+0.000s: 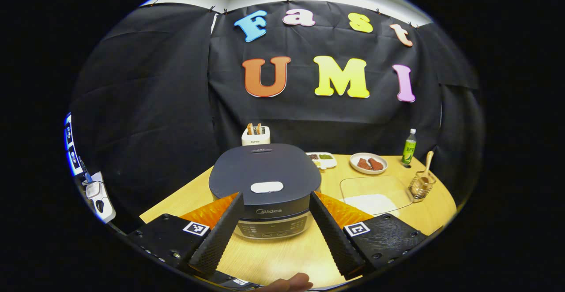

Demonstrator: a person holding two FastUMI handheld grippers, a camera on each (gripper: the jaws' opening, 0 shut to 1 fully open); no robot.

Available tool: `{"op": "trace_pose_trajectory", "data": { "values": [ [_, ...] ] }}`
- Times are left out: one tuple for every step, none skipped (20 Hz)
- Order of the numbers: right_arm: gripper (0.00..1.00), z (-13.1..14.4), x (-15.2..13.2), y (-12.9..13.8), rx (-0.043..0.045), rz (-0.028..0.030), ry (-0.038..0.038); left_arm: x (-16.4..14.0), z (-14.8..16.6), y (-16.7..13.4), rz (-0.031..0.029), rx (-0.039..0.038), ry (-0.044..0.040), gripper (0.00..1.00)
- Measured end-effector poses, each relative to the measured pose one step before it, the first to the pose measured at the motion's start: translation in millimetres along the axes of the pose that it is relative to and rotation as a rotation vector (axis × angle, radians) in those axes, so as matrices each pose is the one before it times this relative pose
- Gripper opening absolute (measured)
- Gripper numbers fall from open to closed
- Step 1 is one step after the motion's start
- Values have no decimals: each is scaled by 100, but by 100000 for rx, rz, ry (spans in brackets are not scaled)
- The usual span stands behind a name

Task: Close the left gripper, press the button to open the rice cooker; take a wooden spoon from the chopstick holder with the right hand, scoop a spoonful of rice and pour it into the rice cooker, then put the wooden spoon back into the chopstick holder.

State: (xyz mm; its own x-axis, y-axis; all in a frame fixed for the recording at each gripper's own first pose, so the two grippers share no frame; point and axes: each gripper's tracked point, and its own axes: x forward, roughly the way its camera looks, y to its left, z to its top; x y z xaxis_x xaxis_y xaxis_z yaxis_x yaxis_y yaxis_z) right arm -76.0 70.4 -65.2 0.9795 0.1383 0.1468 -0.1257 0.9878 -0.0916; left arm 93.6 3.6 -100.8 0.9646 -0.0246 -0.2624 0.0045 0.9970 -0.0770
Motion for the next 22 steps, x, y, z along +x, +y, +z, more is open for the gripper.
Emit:
{"op": "trace_pose_trajectory", "data": {
  "values": [
    [100, 122, 288, -170, 170, -784, 56, -1173, 751, -485, -1947, -593, -2508, 95],
    [100, 80, 230, -198, 295, -816, -109, -1205, 880, -408, -958, 176, -2883, 95],
    [100, 74, 214, -115, 447, -329, 147, -1092, 632, -410, -1086, 620, -2195, 96],
    [100, 10, 109, -155, 854, -275, 96, -1232, 486, -792, -2312, 254, -1548, 95],
    [100, 127, 121, -211, 283, -263, -455, -1210, 254, -900, -2611, -352, -1474, 95],
    [100, 139, 165, -536, -328, -1014, -715, -1254, 67, -864, -2500, -792, -995, 95],
    [100, -13, 58, -598, -383, -1098, -394, -1352, 147, -544, -1543, -673, -1742, 95],
    [100, -181, 51, -329, -348, -95, 318, -1198, 262, -760, -1642, -326, -1856, 95],
    [100, -135, 46, -464, -296, -285, 462, -1069, 152, -552, -1275, -214, -1853, 95],
    [100, 29, 37, -746, 273, -575, 337, -990, 261, -499, -904, 613, -1727, 95],
    [100, 405, -25, -554, 1092, -864, -268, -736, 362, -317, -331, 1216, -1777, 95],
    [100, 444, 98, -554, 499, -686, 304, -764, 517, -14, 981, 1954, -1531, 95],
    [100, 433, -25, -474, -82, -939, 546, -425, 154, 212, 1458, 1548, -327, 95],
    [100, 295, -15, -354, -763, -445, 480, -491, 108, -8, 1374, 1272, 243, 95],
    [100, 381, -89, -235, -1689, -178, 365, -508, -130, -168, -78, 99, -148, 94],
    [100, 809, 23, -103, -2605, -326, -1574, -513, 303, -695, -1151, -1258, -364, 95],
    [100, 579, 94, -379, -3370, -1467, -1438, -545, 11, -737, -2404, -1399, -8, 95],
    [100, -42, 131, -329, -3360, -1535, -261, -516, 54, -604, -2212, 9, -53, 95],
    [100, -135, -172, 67, -2196, -141, 829, -398, 354, 56, -472, 850, -1450, 95],
    [100, -108, -209, 804, -851, 1434, 1179, -487, 617, 267, 584, 970, -1532, 95],
    [100, -309, -222, 717, -139, 2005, 1983, -411, 493, 173, 684, 469, -1019, 95],
    [100, -247, -58, 520, 423, 1861, 2056, -257, 480, 53, 251, -108, -748, 95]
  ]
}}
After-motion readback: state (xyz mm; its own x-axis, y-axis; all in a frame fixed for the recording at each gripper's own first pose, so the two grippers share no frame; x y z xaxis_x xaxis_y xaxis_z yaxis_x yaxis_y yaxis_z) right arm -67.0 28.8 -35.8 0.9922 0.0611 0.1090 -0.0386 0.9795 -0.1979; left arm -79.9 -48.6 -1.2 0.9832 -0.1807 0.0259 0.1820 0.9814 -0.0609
